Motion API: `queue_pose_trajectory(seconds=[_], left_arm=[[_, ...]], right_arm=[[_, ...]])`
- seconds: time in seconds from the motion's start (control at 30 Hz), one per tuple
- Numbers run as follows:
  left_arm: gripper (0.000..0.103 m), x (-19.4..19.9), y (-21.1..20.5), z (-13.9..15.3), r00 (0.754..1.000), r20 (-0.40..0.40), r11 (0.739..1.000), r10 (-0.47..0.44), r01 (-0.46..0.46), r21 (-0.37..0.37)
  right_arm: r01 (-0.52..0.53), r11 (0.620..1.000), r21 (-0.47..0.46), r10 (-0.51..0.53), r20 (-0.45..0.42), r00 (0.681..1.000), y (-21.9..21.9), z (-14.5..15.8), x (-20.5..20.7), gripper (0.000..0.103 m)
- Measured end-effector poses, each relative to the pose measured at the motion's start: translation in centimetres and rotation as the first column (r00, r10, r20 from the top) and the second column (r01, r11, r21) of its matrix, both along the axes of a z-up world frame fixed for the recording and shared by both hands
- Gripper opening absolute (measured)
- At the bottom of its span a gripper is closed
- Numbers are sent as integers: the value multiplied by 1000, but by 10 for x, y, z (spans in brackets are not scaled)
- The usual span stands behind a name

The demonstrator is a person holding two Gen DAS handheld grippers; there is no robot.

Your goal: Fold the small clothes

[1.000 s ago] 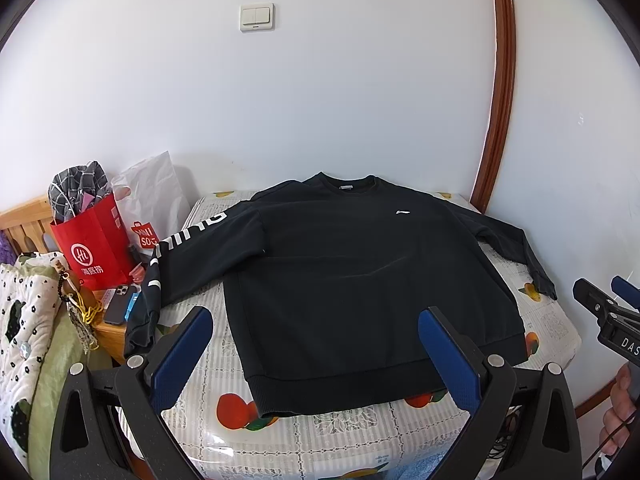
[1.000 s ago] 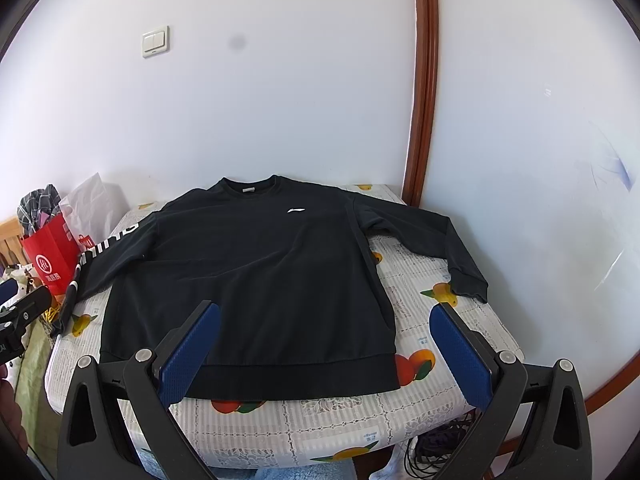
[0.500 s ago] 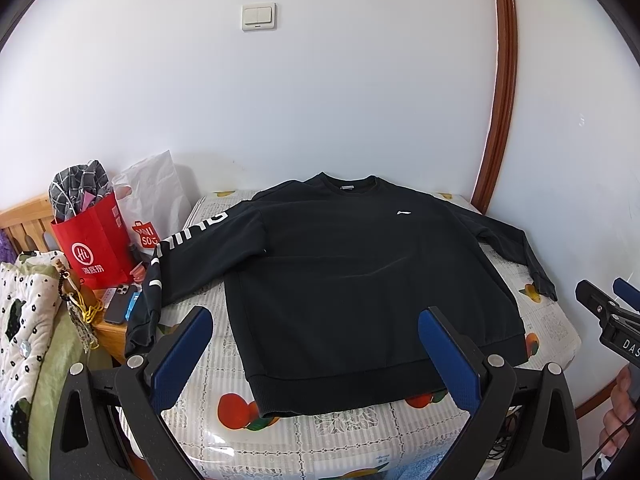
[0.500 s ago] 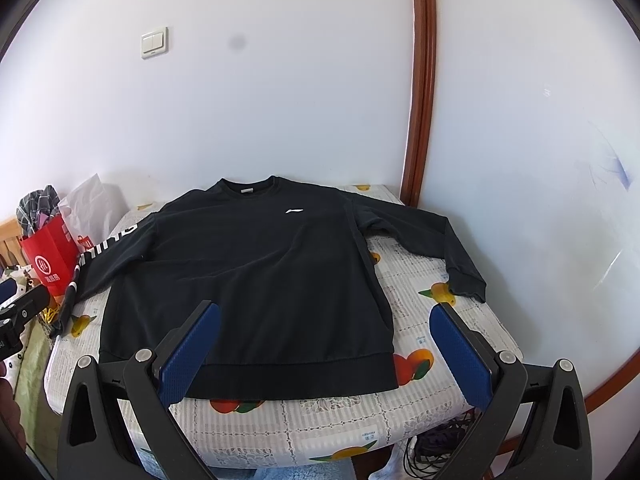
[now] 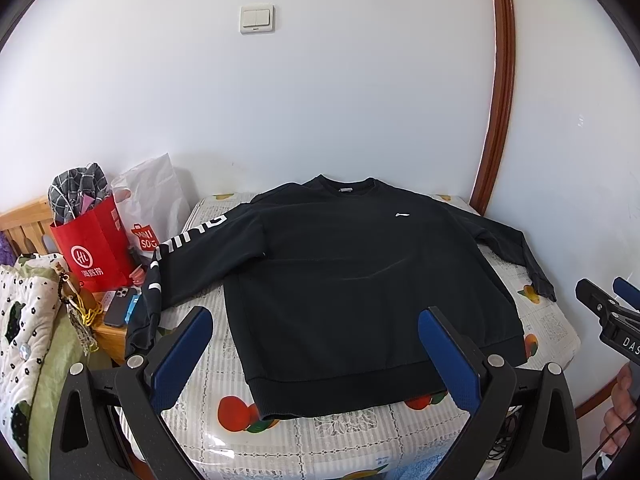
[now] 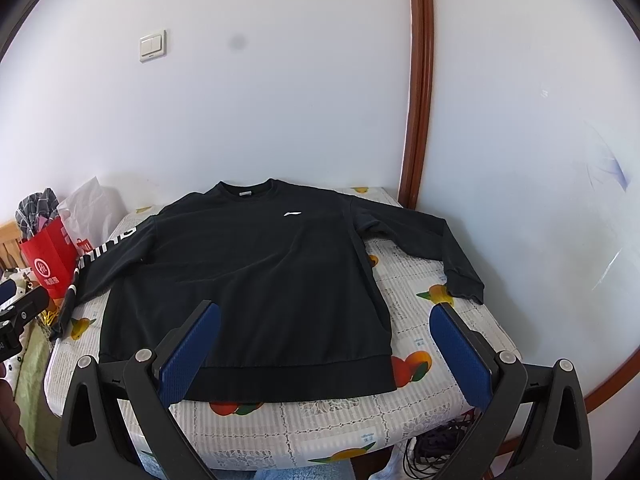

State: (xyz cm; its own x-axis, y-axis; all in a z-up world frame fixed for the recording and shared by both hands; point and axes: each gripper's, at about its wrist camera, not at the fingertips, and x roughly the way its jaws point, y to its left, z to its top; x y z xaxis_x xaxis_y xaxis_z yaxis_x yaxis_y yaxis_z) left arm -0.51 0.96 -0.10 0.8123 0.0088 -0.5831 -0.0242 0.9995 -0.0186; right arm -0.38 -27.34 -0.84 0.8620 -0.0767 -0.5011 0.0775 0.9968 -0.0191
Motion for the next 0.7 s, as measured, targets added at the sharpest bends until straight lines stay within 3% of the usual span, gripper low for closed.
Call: queue_pose_trajectory(seconds=[0.33,0.7], left_arm=[[103,10,5,-2,1000,1,1000,-4,4,-13],[103,58,21,-50,996,-87,1000,-3,2,-4]], right_arm=[[14,1000,8,-14,1,1000,-5,-3,6,103],[7,999,50,-6,-21,1000,-10,-31,45,103]])
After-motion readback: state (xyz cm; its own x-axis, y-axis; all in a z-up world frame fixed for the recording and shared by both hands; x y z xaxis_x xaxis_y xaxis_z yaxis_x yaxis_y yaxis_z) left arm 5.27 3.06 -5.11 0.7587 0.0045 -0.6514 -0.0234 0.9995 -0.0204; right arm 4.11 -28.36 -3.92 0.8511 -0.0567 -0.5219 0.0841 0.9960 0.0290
